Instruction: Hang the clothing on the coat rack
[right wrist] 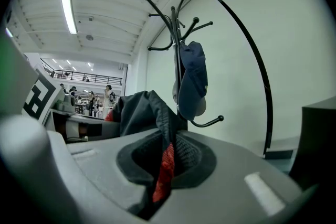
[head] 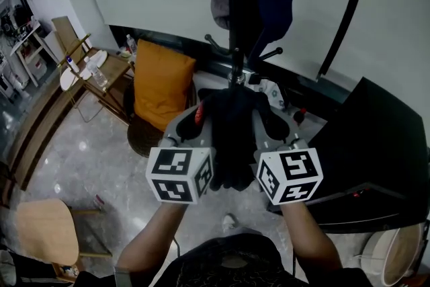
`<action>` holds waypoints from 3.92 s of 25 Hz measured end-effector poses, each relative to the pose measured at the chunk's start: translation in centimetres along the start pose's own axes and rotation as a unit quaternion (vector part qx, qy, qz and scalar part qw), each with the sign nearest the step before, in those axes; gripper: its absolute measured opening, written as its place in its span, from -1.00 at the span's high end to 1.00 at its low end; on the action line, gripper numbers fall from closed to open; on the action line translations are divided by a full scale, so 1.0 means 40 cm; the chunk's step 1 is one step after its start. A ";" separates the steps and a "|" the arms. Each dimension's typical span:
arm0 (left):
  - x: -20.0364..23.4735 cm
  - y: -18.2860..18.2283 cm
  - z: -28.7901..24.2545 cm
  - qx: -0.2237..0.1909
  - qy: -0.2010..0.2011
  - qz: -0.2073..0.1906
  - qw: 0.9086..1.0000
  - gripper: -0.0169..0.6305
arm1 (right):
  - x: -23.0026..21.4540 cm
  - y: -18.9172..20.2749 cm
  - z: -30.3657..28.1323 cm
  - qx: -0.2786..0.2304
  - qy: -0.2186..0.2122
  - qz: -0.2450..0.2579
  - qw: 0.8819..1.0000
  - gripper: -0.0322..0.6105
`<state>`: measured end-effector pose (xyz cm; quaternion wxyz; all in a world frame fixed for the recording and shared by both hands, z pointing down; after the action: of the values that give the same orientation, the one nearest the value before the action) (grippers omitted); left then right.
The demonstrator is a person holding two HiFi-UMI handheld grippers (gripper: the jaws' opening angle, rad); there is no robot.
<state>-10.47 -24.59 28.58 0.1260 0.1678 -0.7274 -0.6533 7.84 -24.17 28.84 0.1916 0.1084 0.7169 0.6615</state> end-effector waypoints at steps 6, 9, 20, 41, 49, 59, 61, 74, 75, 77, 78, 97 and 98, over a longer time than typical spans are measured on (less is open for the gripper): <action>0.018 0.002 -0.047 0.007 -0.006 -0.007 1.000 0.84 | -0.024 0.007 -0.052 0.001 -0.006 -0.004 1.000 0.83; 0.027 0.008 -0.073 0.010 -0.009 -0.010 1.000 0.84 | -0.039 0.015 -0.078 0.003 -0.010 -0.007 1.000 0.83; 0.045 0.017 -0.161 0.018 -0.016 -0.012 1.000 0.84 | -0.083 0.037 -0.155 0.020 -0.026 -0.016 0.999 0.83; 0.082 0.022 -0.218 0.013 0.077 -0.014 0.997 0.84 | -0.052 0.059 -0.205 0.035 0.036 -0.019 0.999 0.83; 0.096 0.032 -0.230 0.013 0.109 -0.022 0.994 0.84 | -0.040 0.070 -0.209 0.032 0.073 -0.017 0.997 0.83; 0.096 0.037 -0.244 0.013 0.130 -0.031 0.991 0.84 | -0.035 0.075 -0.215 0.031 0.096 -0.021 0.995 0.83; 0.097 0.040 -0.245 0.013 0.131 -0.032 0.991 0.84 | -0.035 0.077 -0.218 0.031 0.099 -0.020 0.994 0.83; 0.089 0.075 -0.251 0.028 0.133 -0.028 0.990 0.84 | -0.036 0.109 -0.214 0.044 0.114 -0.031 0.992 0.83; 0.089 0.078 -0.252 0.029 0.133 -0.028 0.990 0.84 | -0.036 0.112 -0.215 0.046 0.114 -0.031 0.992 0.83; 0.089 0.084 -0.252 0.032 0.132 -0.028 0.990 0.84 | -0.036 0.117 -0.217 0.049 0.114 -0.030 0.992 0.83; 0.089 0.086 -0.252 0.034 0.131 -0.028 0.990 0.84 | -0.036 0.120 -0.218 0.050 0.113 -0.030 0.992 0.83; 0.093 0.122 -0.255 0.056 0.121 -0.029 0.991 0.84 | -0.038 0.159 -0.224 0.070 0.111 -0.036 0.991 0.83; 0.093 0.124 -0.255 0.057 0.121 -0.030 0.991 0.84 | -0.039 0.161 -0.223 0.071 0.111 -0.036 0.991 0.83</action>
<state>-10.13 -34.93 34.52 0.1838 0.2740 -0.7375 -0.5892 4.86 -32.25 35.87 0.1260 0.0214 0.7821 0.6099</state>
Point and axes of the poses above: the fingertips, and each gripper's own axes: z backward along the fingers, x to its left, y out of its underside, the point moved 9 cm from there along z, backward along the fingers, and after that the axes turned 6 degrees about -z, right-handed, at the moved point
